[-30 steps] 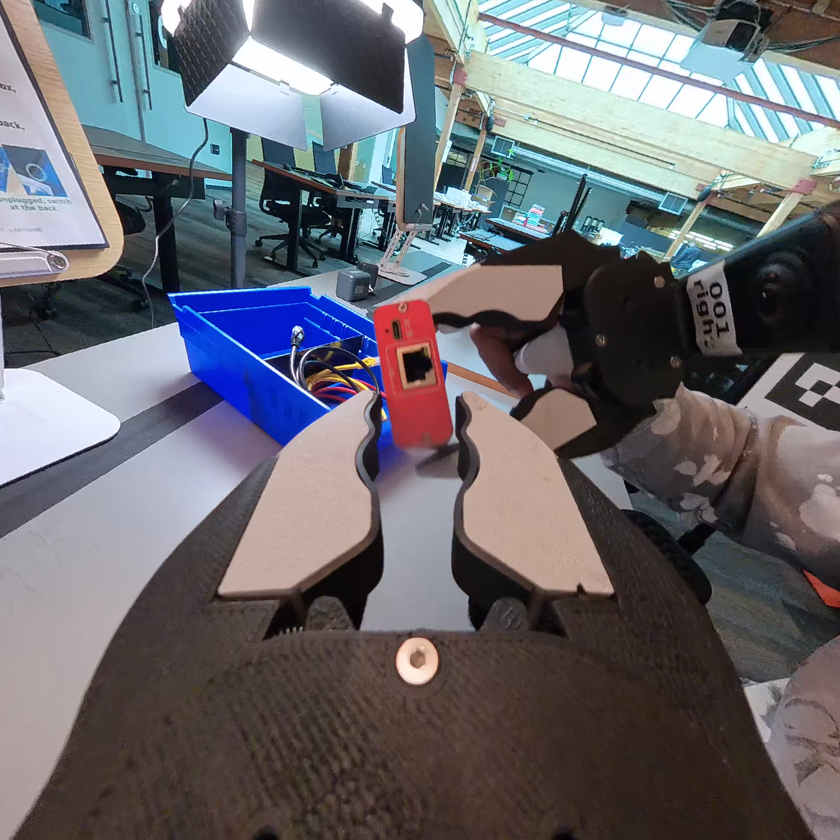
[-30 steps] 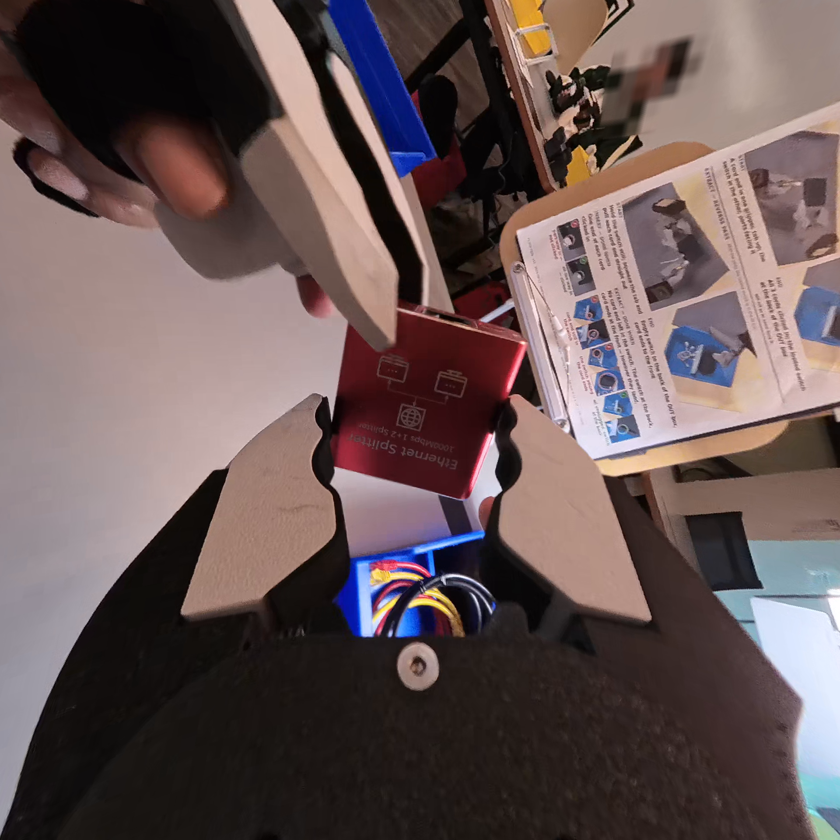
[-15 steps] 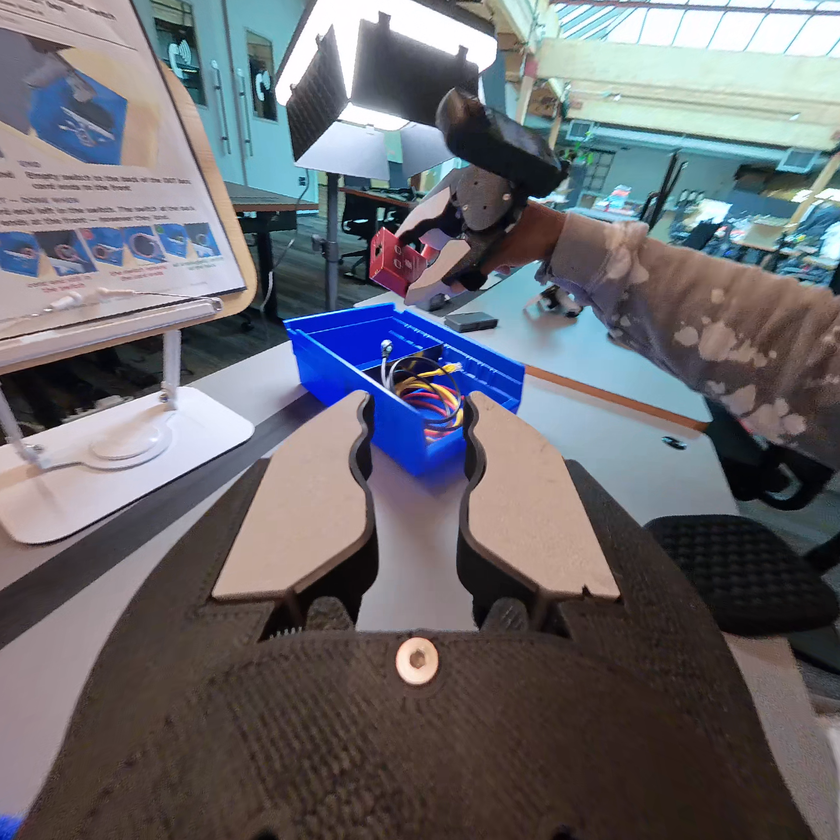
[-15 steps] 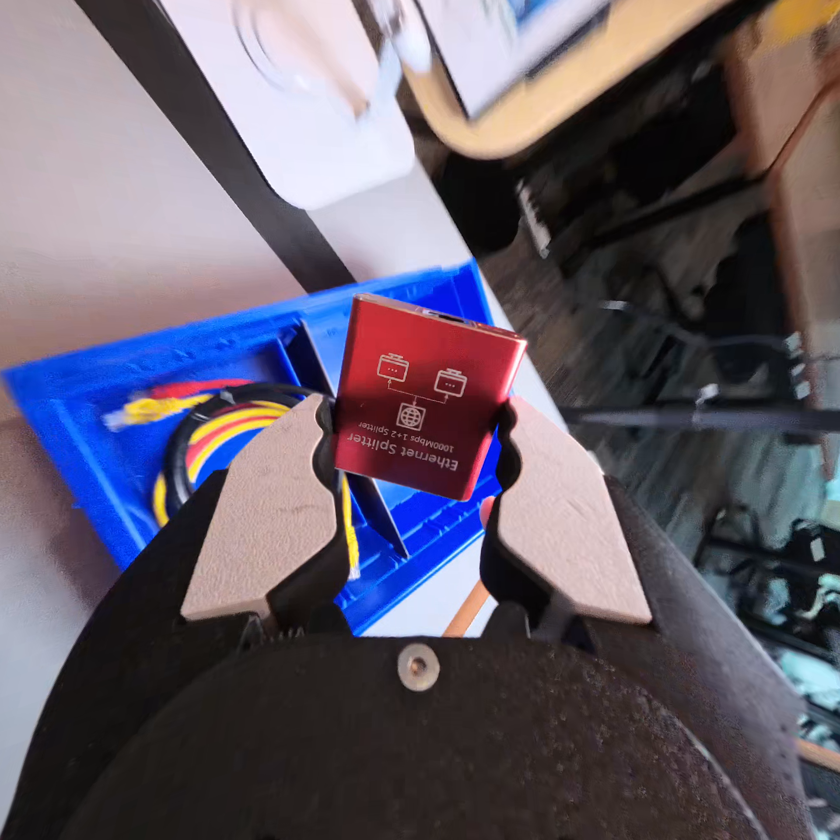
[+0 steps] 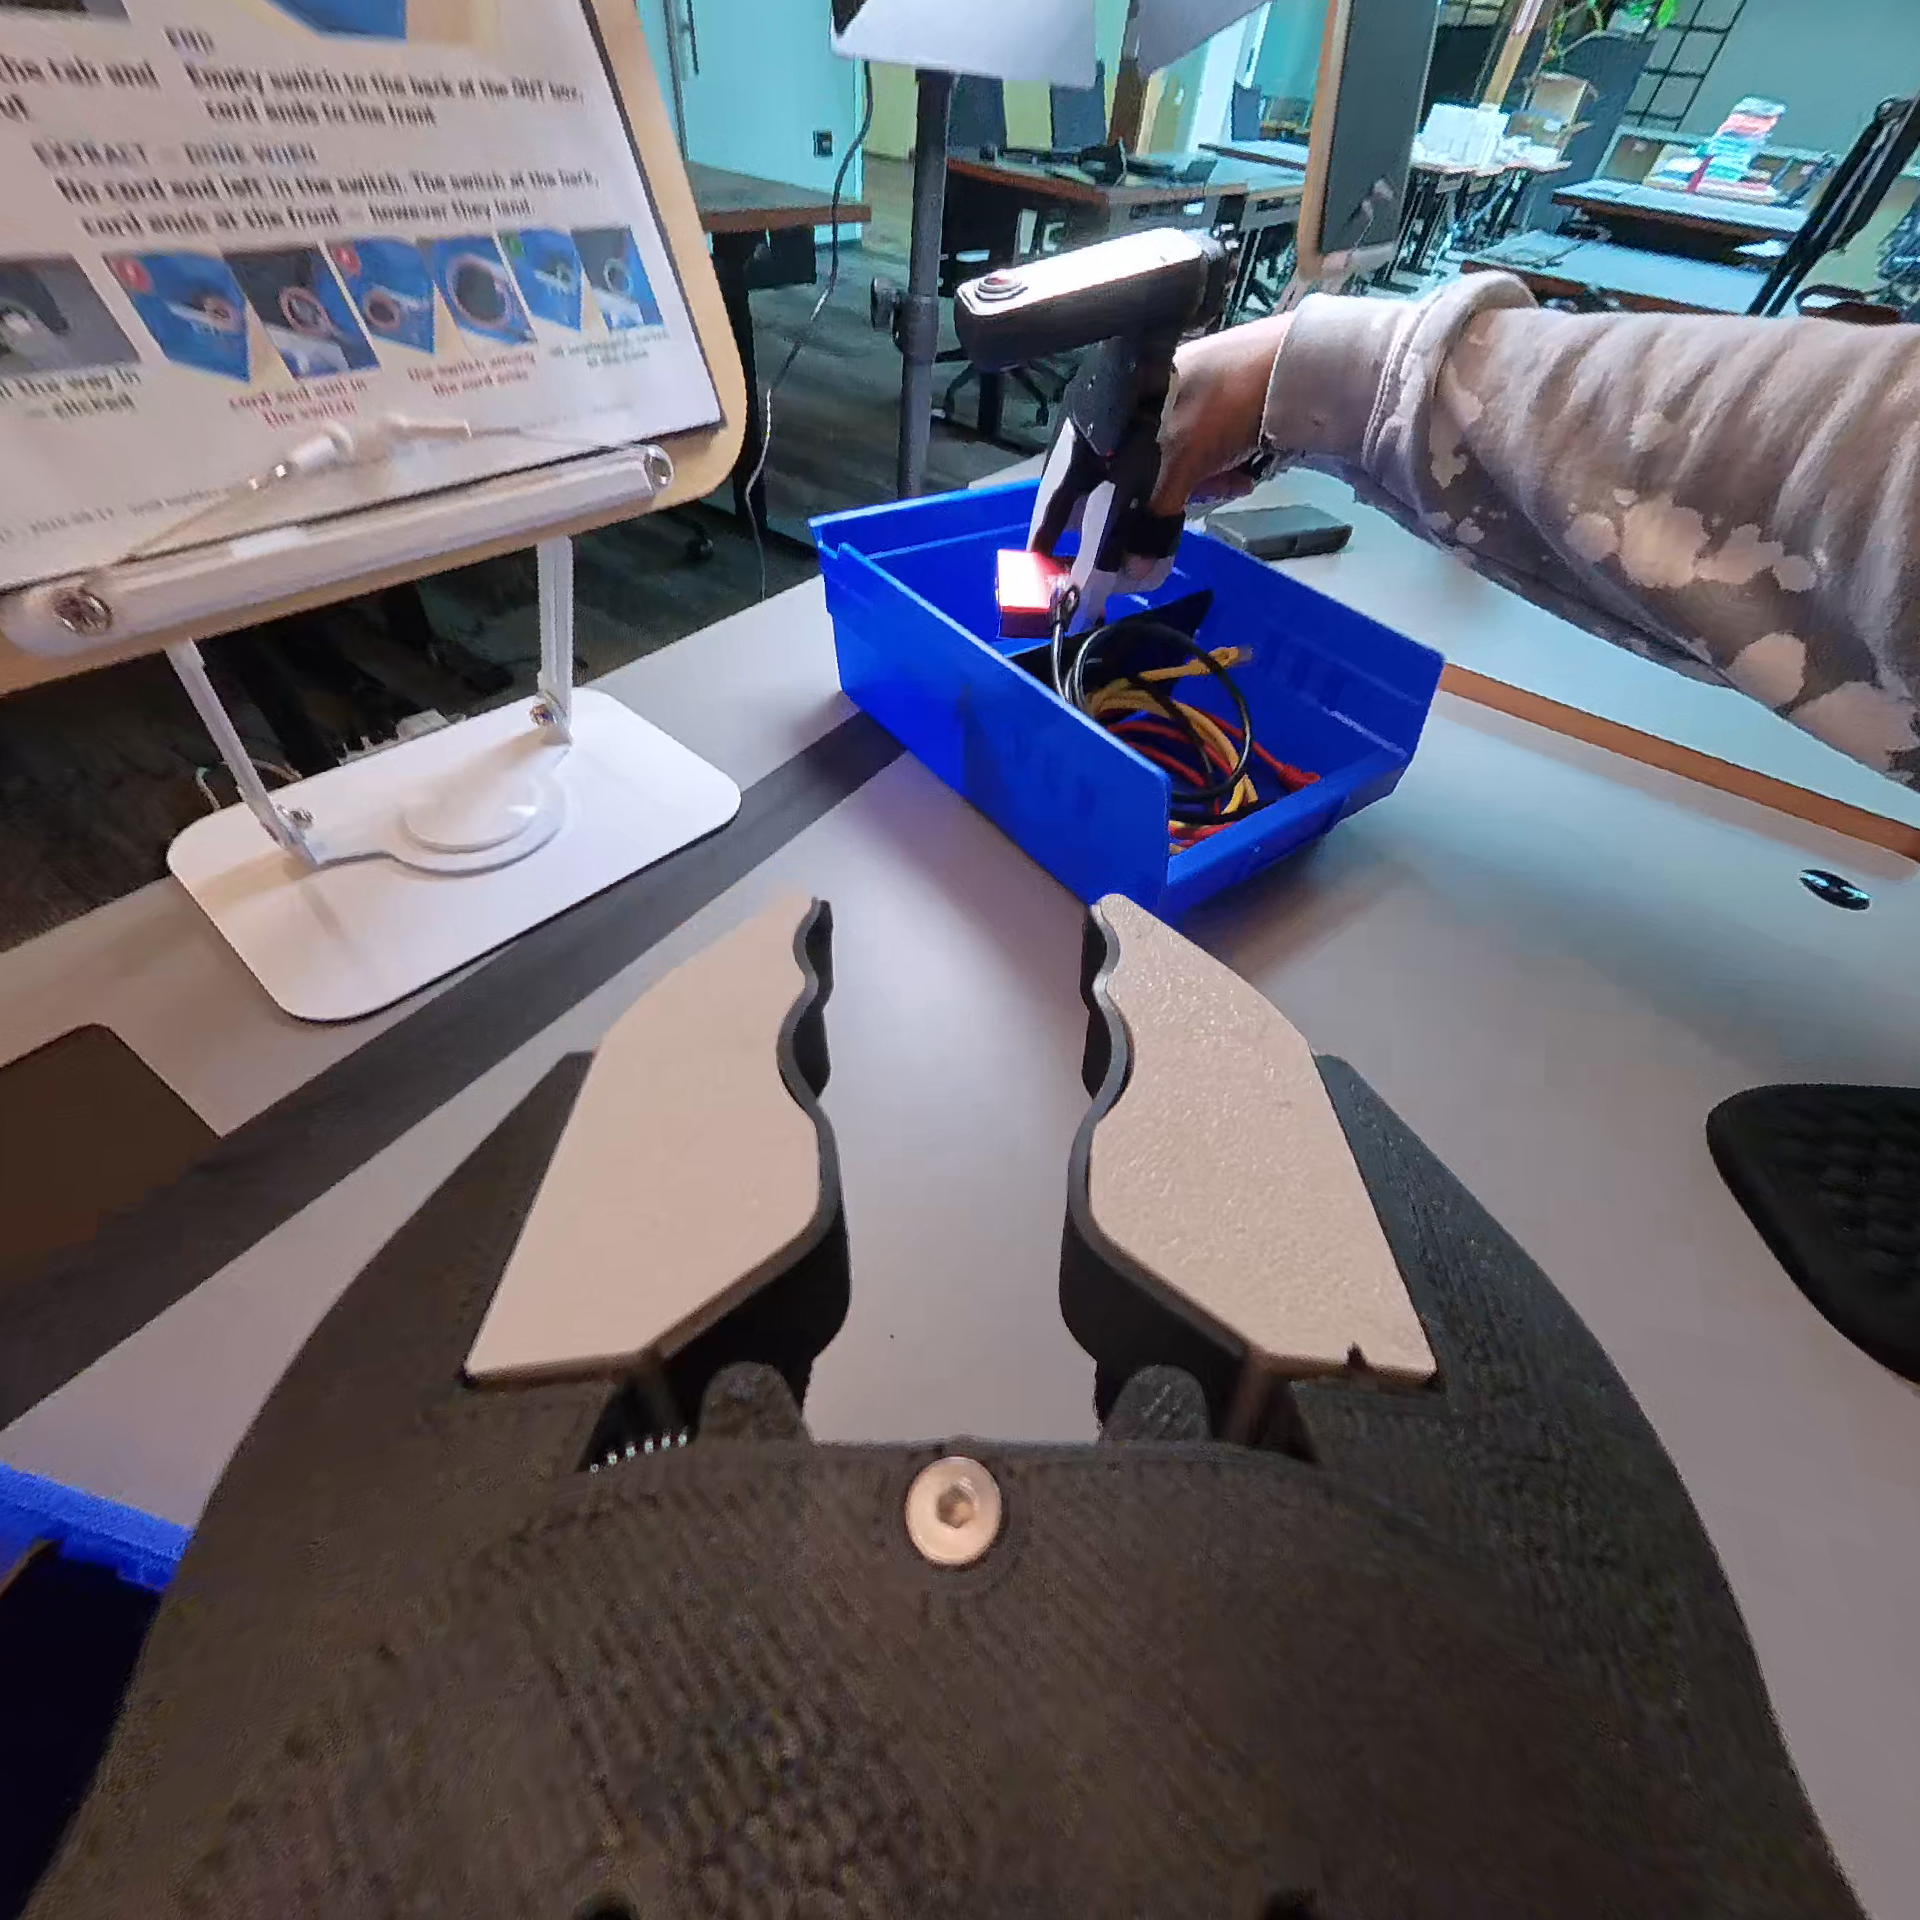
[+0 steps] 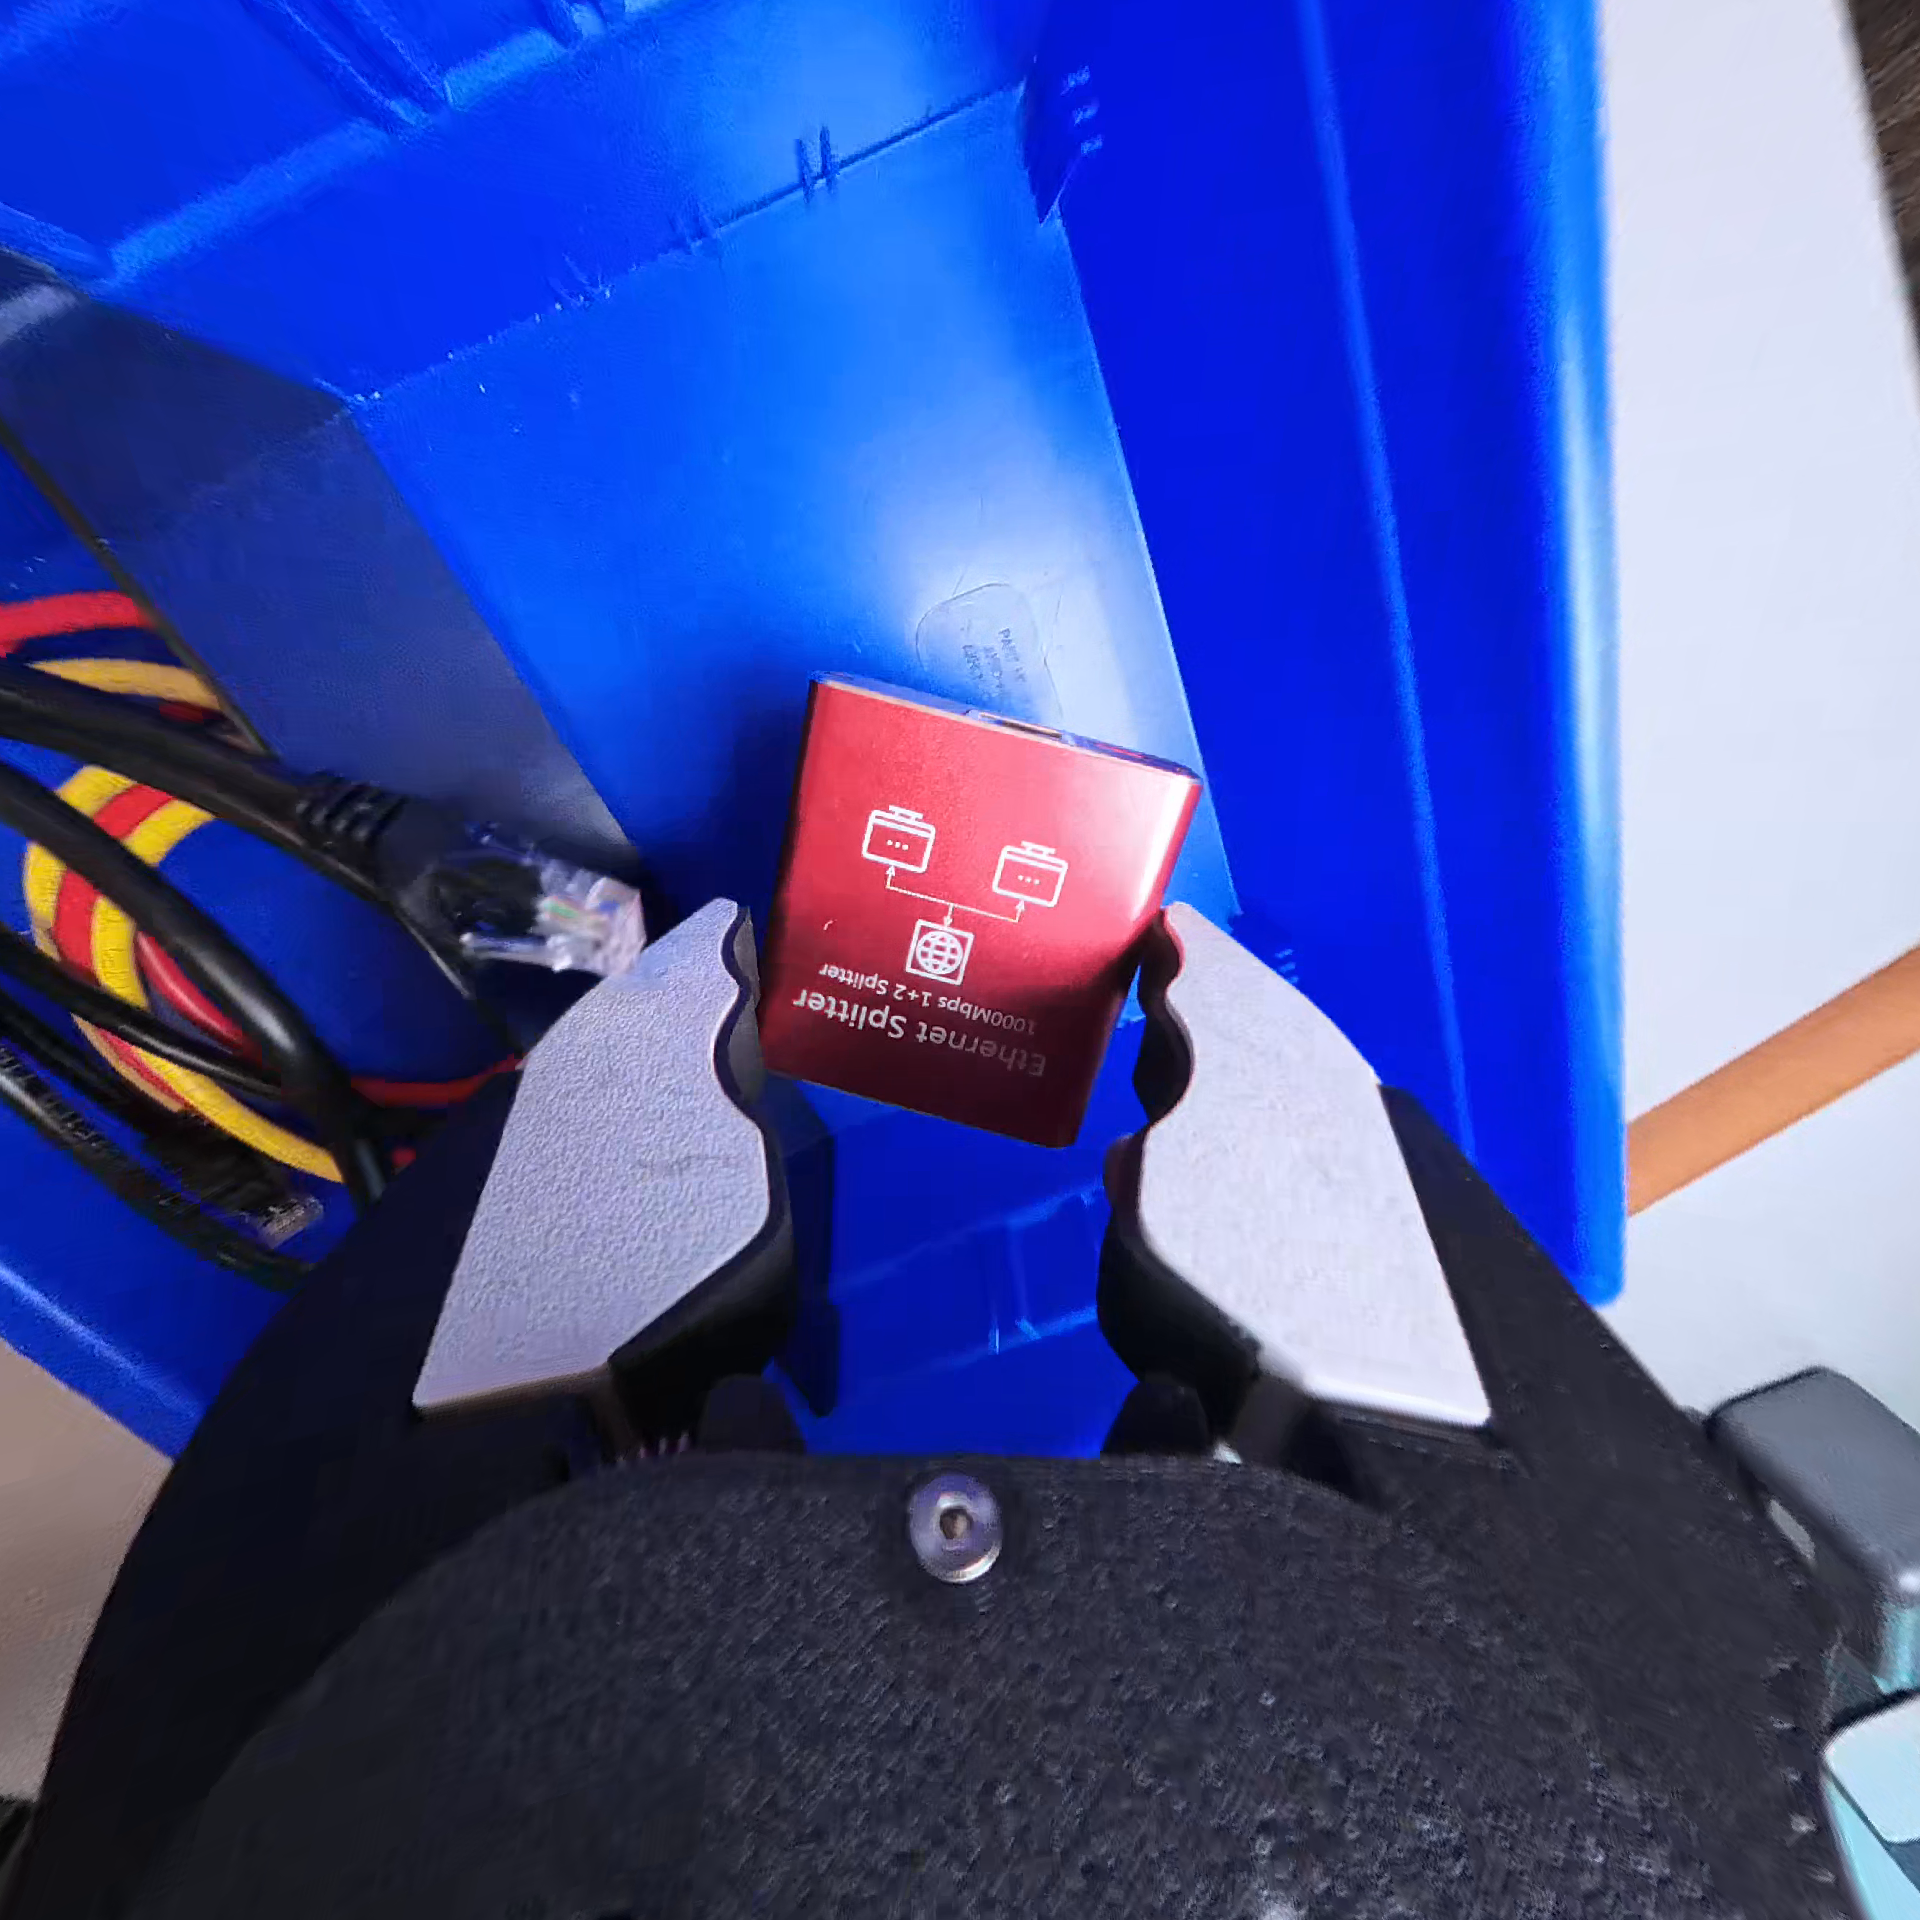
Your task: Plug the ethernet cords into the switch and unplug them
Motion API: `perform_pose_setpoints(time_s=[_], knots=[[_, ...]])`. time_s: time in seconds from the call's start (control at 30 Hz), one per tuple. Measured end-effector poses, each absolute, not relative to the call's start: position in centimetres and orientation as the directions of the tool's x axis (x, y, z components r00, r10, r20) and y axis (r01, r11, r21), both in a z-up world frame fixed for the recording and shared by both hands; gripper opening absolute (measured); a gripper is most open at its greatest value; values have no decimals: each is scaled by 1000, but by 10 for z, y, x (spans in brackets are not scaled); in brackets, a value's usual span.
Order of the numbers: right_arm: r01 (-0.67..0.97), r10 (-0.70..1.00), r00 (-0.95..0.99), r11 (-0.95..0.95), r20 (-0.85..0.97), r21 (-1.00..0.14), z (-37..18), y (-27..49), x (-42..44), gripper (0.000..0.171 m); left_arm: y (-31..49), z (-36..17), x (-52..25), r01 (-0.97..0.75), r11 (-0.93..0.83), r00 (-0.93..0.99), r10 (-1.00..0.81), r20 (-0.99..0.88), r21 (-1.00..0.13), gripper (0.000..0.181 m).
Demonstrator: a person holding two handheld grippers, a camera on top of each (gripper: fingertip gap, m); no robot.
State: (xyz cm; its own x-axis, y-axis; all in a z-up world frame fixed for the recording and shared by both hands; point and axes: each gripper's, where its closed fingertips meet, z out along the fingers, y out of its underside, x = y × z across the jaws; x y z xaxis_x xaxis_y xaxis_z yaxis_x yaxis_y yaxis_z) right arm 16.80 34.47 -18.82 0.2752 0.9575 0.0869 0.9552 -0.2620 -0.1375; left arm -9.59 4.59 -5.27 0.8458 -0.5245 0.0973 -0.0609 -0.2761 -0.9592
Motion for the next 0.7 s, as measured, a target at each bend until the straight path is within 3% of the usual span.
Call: perform_pose_setpoints(time_s=[0.03, 0.2, 0.3, 0.5, 0.7], knots=[[959, 961, 267, -258, 68, -113, -194, 343, 168, 71, 47, -57, -96, -63, -287, 846, -523, 101, -956, 46], [973, 969, 229, -231, 92, 7, -217, 347, 175, 72, 50, -63, -99, -75, -304, 855, -509, 96, -950, 47], [970, 959, 239, -243, 153, 4, -211, 356, 176, 72, 50, -65, -101, -79, -313, 860, -502, 94, -946, 47], [961, 924, 261, -221, 279, -168, -152, 359, 171, 74, 47, -67, -102, -86, -347, 860, -499, 106, -934, 48], [916, 873, 263, -92, 411, -391, -91, 305, 155, 69, 38, -56, -96, -130, -332, 856, -513, 63, -934, 49]])
